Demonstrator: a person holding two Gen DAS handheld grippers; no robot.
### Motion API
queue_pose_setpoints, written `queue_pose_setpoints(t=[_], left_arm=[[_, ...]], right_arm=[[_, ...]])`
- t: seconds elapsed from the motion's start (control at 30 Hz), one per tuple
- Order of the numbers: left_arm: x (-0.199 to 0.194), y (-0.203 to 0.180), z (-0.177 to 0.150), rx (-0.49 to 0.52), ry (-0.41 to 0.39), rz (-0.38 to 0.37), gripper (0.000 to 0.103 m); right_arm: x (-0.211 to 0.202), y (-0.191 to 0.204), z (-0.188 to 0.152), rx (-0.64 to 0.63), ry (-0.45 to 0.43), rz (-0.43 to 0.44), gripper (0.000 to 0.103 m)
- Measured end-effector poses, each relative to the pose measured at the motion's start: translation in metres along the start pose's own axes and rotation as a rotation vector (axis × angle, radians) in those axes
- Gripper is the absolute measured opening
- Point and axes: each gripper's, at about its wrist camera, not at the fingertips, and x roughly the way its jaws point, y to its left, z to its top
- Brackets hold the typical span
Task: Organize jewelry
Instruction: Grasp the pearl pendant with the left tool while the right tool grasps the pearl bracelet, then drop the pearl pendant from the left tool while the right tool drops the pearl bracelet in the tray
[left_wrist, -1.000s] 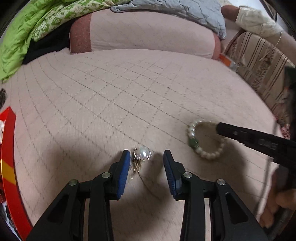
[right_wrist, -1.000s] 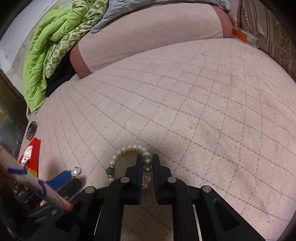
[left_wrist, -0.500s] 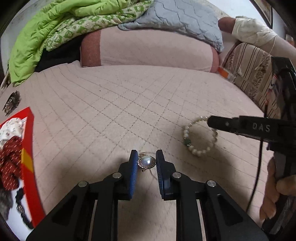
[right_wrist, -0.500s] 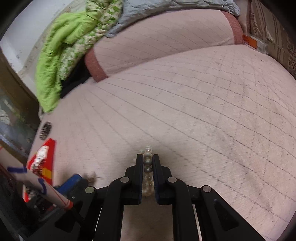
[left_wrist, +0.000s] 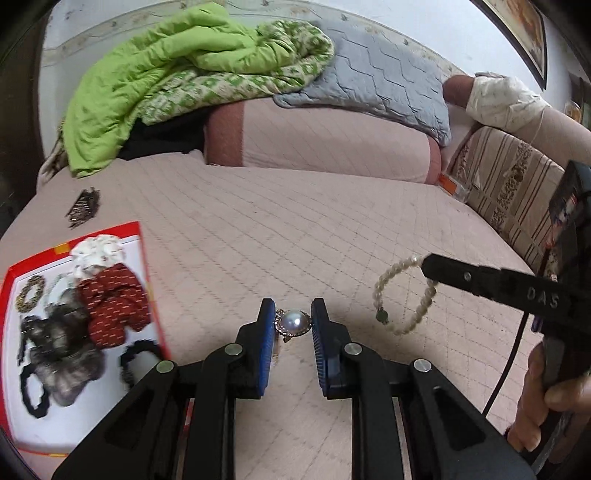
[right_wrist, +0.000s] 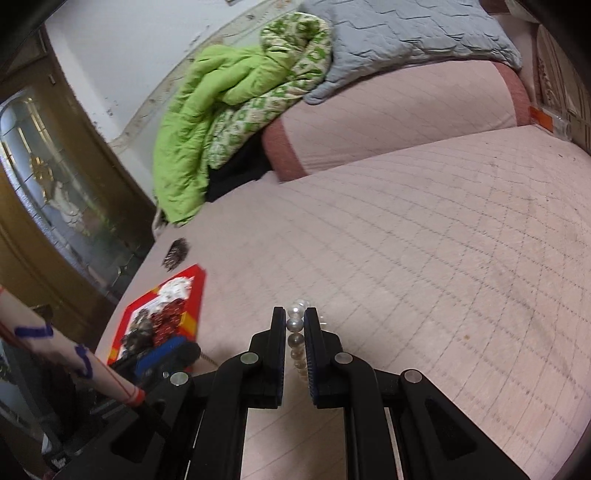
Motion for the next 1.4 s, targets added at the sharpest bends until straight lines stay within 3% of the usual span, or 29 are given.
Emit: queue_pose_setpoints(t=[0.37, 0.6, 0.93, 1.17, 1.4], left_arm=[[-0.054, 0.047, -0.015, -0.084, -0.047, 0.047, 0.019], [-0.088, 0.097, -0.023, -0.183, -0.071, 0.076, 0.019], [-0.136, 0.175, -0.047, -0.287, -0.106, 0.182, 0.019], [-0.143, 0.221, -0.07, -0.375, -0.091, 0.248, 0.019], [-0.127, 0.238, -0.08, -0.421, -0.038, 0.259, 0.019]], right_arm=[[-0.004, 0.054, -0.021, -0.068, 0.039, 0.065, 0.011], [0.004, 0.114, -0.034, -0.167, 0.085, 0.129, 0.011], [0.033, 0.198, -0.047, -0.256, 0.155, 0.252, 0.011], [0.076, 0.236, -0.064, -0.254, 0.236, 0.329, 0.011], [0.113, 0.253, -0.077, -0.245, 0.311, 0.377, 0.011]])
